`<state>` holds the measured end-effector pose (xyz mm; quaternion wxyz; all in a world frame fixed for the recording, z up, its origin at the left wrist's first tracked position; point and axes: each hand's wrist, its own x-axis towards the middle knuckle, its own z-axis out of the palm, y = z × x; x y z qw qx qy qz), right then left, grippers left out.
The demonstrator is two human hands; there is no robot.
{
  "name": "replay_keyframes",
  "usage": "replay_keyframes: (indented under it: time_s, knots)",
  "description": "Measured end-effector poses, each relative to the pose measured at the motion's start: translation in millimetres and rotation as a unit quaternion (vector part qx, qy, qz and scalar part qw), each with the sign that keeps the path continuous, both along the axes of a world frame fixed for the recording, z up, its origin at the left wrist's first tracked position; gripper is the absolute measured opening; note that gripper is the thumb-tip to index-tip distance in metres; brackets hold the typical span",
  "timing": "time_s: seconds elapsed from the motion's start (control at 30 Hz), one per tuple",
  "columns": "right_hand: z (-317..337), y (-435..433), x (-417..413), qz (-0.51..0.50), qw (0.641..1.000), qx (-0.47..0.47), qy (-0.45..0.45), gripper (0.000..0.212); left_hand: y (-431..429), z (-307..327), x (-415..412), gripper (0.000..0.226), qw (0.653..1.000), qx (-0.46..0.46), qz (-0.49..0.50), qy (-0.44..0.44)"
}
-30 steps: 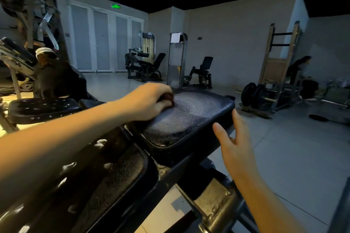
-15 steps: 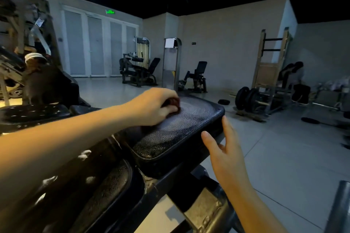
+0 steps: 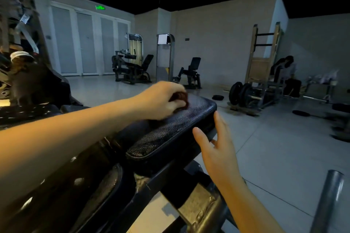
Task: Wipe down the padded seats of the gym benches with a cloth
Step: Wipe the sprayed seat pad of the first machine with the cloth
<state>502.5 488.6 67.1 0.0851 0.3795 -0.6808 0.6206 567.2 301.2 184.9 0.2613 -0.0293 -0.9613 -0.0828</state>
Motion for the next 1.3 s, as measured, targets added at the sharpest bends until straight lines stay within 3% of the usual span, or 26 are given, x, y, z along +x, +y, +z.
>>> replay_keyframes:
  time_s: [0.1,0.17,0.3,0.4,0.47,0.57,0.7,0.83,0.97,1.03,1.1,1.2,1.3]
  knots:
    - [-1,0,1,-0.024,1.000,0.018,0.005,0.083,-50,5,-10,0.017,0.986,-0.010,0.164,-0.002]
    - [1,0,3,-0.034,0.999,0.023,0.012,0.089,-52,10,-29,0.020,0.978,0.022,0.205,-0.002]
    - [3,2,5,-0.018,1.000,0.014,0.001,0.082,8,14,-55,0.010,0.995,0.045,0.089,0.026]
    - [3,2,4,-0.010,1.000,0.003,0.002,0.078,39,8,-28,0.010,1.000,0.021,-0.019,0.002]
    - [2,1,3,-0.003,1.000,-0.010,-0.007,0.084,27,0,-1,0.006,0.999,0.003,-0.037,-0.009]
    - [0,0,0,-0.001,1.000,-0.015,-0.007,0.090,-23,-2,18,0.009,0.999,-0.006,0.045,-0.011]
    - [-1,-2,0,-0.020,1.000,0.002,0.003,0.093,-55,6,-21,0.016,0.981,0.022,0.193,-0.011]
    - [2,1,5,-0.016,1.000,0.010,0.002,0.087,11,11,-50,0.011,0.996,0.035,0.084,0.024]
    - [2,3,3,-0.006,1.000,0.005,-0.002,0.071,39,-5,6,0.005,0.998,0.007,-0.057,0.011]
    - [0,2,2,-0.003,1.000,0.004,-0.004,0.072,13,-14,35,0.004,0.999,0.005,-0.043,0.010]
    - [-1,1,1,-0.006,1.000,0.008,-0.004,0.077,-25,-13,44,0.005,0.999,0.012,0.031,0.002]
    - [0,-1,1,-0.017,1.000,0.009,0.004,0.079,-60,-2,12,0.013,0.988,0.021,0.149,-0.018]
    - [1,1,5,-0.011,1.000,0.010,0.001,0.079,-41,6,-31,0.020,0.987,0.045,0.155,0.014]
